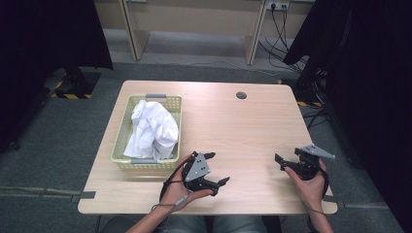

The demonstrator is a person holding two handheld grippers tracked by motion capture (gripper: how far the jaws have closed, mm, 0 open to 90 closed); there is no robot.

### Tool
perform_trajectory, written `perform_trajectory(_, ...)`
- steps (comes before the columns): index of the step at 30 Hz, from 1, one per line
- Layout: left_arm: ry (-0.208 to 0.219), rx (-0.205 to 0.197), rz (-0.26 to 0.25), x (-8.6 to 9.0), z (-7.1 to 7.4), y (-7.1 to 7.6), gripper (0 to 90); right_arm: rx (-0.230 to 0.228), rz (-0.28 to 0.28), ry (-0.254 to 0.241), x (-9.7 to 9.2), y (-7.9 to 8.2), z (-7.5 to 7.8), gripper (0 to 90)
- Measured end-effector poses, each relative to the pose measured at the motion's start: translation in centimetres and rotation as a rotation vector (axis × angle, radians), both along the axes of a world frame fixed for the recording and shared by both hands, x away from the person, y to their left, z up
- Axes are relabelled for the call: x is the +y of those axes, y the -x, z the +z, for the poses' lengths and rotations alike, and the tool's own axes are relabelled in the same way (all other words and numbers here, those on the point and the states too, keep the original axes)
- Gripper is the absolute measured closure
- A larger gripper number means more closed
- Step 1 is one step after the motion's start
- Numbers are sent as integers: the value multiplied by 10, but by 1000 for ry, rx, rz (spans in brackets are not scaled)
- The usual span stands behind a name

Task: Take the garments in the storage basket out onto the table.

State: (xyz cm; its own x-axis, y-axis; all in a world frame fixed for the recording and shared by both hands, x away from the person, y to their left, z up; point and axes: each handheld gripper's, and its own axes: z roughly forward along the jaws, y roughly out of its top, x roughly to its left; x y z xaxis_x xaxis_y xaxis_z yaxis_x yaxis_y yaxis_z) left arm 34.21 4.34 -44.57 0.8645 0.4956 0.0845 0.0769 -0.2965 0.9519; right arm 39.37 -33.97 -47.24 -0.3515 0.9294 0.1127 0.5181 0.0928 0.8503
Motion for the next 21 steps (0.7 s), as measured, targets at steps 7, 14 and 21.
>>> perform_trajectory(7, 20, 2, 10, 4, 9, -1, 107, 0, -1, 0, 0, 0, 0, 62)
perform_trajectory(14, 45, 9, 4, 7, 19, -1, 107, 0, -1, 0, 0, 0, 0, 62)
perform_trajectory(21, 76, -13, 35, 14, 32, -4, 112, -1, -2, -1, 0, 0, 0, 62)
